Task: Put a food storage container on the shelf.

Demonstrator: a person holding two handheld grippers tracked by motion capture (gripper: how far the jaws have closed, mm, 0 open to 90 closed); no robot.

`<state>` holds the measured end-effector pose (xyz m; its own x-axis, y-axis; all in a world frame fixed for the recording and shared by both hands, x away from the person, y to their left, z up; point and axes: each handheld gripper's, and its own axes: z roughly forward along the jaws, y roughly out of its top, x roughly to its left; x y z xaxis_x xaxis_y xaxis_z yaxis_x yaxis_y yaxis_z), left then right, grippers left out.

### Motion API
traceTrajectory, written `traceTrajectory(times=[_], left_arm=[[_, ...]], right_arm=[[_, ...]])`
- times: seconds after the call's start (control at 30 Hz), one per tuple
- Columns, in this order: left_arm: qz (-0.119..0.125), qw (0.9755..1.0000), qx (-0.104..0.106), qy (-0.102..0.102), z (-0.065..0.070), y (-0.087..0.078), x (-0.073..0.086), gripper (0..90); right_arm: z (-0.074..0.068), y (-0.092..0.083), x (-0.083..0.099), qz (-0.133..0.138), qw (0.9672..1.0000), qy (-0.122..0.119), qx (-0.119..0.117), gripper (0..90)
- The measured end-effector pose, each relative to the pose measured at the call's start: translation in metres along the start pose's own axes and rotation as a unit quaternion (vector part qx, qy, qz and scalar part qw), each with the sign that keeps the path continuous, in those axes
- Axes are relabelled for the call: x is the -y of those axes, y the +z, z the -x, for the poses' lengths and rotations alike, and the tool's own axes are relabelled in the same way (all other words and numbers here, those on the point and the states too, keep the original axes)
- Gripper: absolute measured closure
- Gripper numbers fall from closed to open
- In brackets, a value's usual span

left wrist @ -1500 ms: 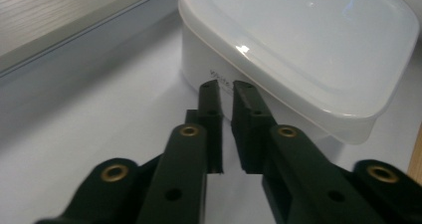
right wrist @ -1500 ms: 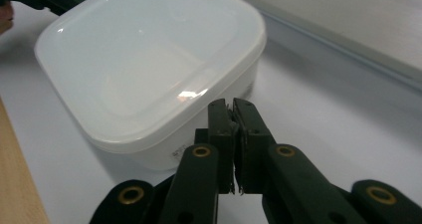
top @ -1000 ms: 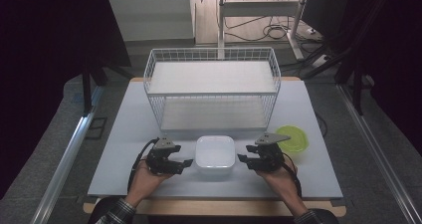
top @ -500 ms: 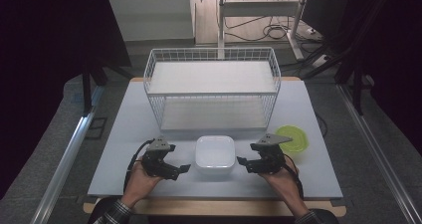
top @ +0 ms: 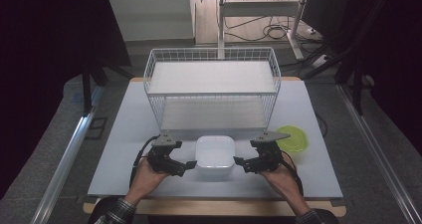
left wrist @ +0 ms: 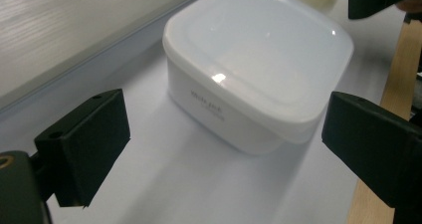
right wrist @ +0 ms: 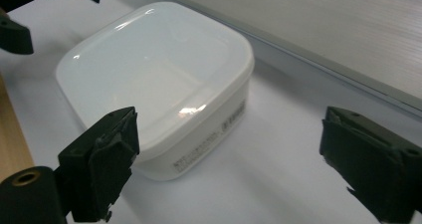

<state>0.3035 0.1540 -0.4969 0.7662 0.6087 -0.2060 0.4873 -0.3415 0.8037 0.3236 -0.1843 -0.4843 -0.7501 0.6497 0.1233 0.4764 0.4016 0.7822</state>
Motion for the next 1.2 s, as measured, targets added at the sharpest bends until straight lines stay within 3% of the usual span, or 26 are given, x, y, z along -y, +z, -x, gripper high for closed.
traceTrajectory(times=[0.1, 0.33, 0.6, 0.77, 0.8, 0.9, 0.93, 0.97, 1.03, 1.13, 1.17, 1.2], left_arm=[[0.002, 0.9999, 0.006, -0.011, -0.002, 0.002, -0.003, 6.3], [-0.005, 0.9999, 0.004, -0.008, -0.004, 0.009, -0.009, 8.1], [-0.031, 0.9995, 0.01, 0.0, -0.003, 0.026, -0.009, 8.8], [-0.031, 0.9983, 0.042, -0.026, -0.006, 0.031, -0.007, 9.4], [-0.035, 0.9966, 0.063, -0.04, -0.007, 0.034, -0.005, 9.4], [-0.048, 0.9937, 0.093, -0.039, -0.004, 0.037, -0.004, 10.6], [-0.048, 0.9937, 0.093, -0.039, -0.004, 0.037, -0.004, 10.4], [-0.053, 0.9945, 0.085, -0.031, 0.001, 0.037, -0.004, 9.3], [-0.056, 0.9956, 0.072, -0.02, 0.007, 0.034, -0.004, 11.4], [-0.054, 0.9968, 0.058, -0.01, 0.013, 0.029, -0.005, 21.2], [-0.049, 0.998, 0.041, 0.003, 0.016, 0.024, -0.005, 25.2], [-0.049, 0.998, 0.041, 0.003, 0.016, 0.024, -0.005, 28.8]], right_arm=[[-0.003, 0.003, -0.003, -0.006, 1.0, -0.001, 0.001, 5.4], [-0.004, 0.007, -0.009, -0.017, 0.9998, 0.006, -0.004, 9.8], [-0.002, 0.022, -0.014, -0.032, 0.9985, 0.017, -0.041, 15.0], [-0.001, 0.03, -0.012, -0.043, 0.9967, 0.035, -0.06, 14.5], [0.0, 0.031, -0.012, -0.047, 0.9954, 0.044, -0.072, 14.7], [-0.001, 0.032, -0.01, -0.054, 0.9924, 0.058, -0.095, 18.3], [-0.001, 0.032, -0.01, -0.054, 0.9924, 0.058, -0.095, 18.3], [-0.003, 0.033, -0.01, -0.063, 0.9903, 0.066, -0.105, 18.7], [-0.007, 0.03, -0.01, -0.065, 0.991, 0.066, -0.096, 20.9], [-0.01, 0.026, -0.009, -0.066, 0.9919, 0.066, -0.086, 23.7], [-0.01, 0.022, -0.008, -0.065, 0.9911, 0.081, -0.083, 29.9], [-0.009, 0.02, -0.007, -0.062, 0.9906, 0.088, -0.085, 33.4]])
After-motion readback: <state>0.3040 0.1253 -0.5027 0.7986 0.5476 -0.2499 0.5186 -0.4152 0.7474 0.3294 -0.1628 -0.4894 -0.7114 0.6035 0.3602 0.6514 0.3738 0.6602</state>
